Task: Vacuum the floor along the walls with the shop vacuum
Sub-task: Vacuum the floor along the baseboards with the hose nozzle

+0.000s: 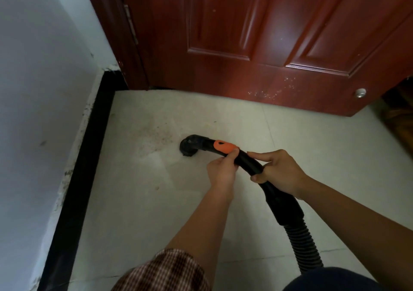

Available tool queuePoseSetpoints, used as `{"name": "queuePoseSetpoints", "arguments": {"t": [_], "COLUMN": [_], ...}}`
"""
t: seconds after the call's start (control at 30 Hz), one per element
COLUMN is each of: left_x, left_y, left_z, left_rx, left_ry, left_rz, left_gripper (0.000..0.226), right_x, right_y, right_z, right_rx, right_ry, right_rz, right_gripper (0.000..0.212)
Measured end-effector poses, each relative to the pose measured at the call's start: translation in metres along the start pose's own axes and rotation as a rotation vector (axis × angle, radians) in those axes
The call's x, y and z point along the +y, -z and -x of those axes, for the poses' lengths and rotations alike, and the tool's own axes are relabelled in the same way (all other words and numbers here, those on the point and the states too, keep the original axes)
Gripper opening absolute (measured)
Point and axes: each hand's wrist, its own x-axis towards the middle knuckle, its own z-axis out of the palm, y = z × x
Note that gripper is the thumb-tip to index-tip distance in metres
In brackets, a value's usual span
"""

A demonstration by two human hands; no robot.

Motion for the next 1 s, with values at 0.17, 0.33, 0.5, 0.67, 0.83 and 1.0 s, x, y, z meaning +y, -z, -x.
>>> {"name": "queuePoseSetpoints", "arguments": {"t": [0.17,0.33,0.5,0.67,0.83,1.0], "left_x": [-0.007,-0.005,0.007,0.017,0.032,0.049], "left_y": [-0.016,-0.026,-0.028,-0.025,-0.02,-0.014], "left_z": [-0.003,-0.008,-0.021,-0.035,-0.044,-0.055], "left_rx": [-0.011,-0.012,-0.017,-0.007,0.009,0.007], "left_ry": [0.018,0.033,0.033,0.025,0.033,0.044], "left_rz": [-0.051,-0.105,-0.12,-0.116,-0.135,-0.139], "left_gripper": [0.015,0.017,0.019,0.019,0.015,0.019], "right_x": [0.01,0.013,0.004,-0.008,-0.02,-0.032], "right_y": [0.011,0.014,0.012,0.006,0.001,-0.006], "right_z": [0.002,-0.002,-0.015,-0.025,-0.035,-0.045], "right_rx": [0.049,0.074,0.094,0.087,0.069,0.058], "right_ry": [-0.017,-0.034,-0.029,-0.021,-0.013,-0.011], "right_rz": [-0.006,-0.022,-0.031,-0.026,-0.037,-0.058], "right_gripper": [0.063,0.062,0.063,0.063,0.062,0.061]}}
